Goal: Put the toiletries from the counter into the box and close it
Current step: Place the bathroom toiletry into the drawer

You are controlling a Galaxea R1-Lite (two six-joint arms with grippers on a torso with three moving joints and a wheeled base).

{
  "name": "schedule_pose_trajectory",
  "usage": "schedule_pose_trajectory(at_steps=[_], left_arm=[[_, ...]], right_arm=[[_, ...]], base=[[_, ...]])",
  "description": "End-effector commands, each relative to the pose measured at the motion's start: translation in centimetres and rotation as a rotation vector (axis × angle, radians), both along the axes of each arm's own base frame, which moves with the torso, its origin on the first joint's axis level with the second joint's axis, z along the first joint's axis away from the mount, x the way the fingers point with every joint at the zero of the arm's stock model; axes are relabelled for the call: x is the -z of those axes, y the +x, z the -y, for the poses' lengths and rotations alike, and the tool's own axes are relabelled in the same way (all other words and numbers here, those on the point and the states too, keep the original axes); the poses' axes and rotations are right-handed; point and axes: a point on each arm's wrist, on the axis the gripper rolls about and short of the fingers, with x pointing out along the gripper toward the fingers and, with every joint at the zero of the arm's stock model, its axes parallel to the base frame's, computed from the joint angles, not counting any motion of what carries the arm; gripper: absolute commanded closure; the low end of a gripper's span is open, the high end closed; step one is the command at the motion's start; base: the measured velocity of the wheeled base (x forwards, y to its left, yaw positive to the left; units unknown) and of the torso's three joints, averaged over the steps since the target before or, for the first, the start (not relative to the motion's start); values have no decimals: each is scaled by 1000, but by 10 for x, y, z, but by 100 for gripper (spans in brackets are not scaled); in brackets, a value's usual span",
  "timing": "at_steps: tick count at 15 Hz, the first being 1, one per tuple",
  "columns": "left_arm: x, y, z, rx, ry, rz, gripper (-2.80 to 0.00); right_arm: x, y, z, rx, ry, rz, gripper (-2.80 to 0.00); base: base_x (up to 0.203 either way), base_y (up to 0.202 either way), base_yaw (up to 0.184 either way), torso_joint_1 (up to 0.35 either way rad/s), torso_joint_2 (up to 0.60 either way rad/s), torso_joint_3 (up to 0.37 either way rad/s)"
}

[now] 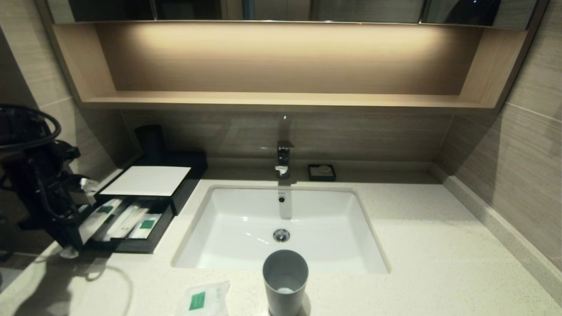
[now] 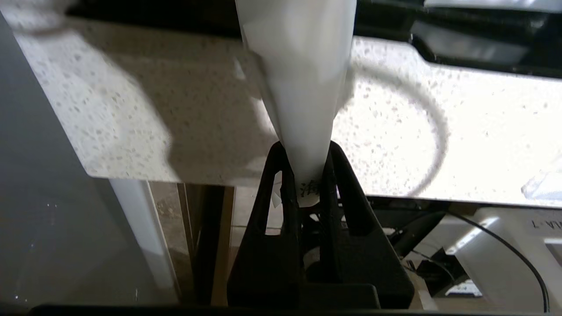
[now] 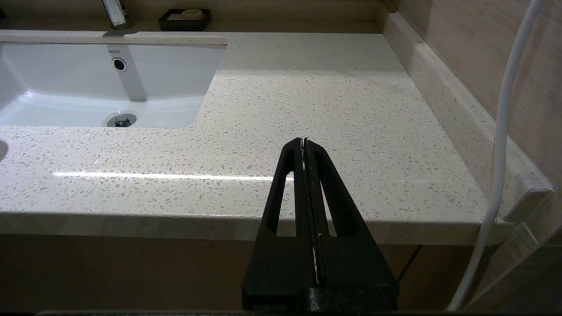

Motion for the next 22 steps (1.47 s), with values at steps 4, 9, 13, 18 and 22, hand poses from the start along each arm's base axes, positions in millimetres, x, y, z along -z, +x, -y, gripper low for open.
schedule_pose_trajectory(at_steps=[4,9,13,18,22], left_arm=[[-13,-13,4,-30,-12,-34,0],[-26,-23,9,-42,-36,-43,0],[-22,-23,9,-48,-69,-67,0],[-14,-19,8,-48,-79,-97,0],[0,-10,9,-37,-85,-119,0]], right_arm=[[0,0,0,0,0,-2,0],[0,0,0,0,0,-2,0],[0,0,0,0,0,-2,0],[0,0,0,0,0,-2,0],[0,0,0,0,0,-2,0]], base=[[0,0,0,0,0,0],[0,0,0,0,0,0],[0,0,0,0,0,0],[0,0,0,0,0,0],[0,0,0,0,0,0]])
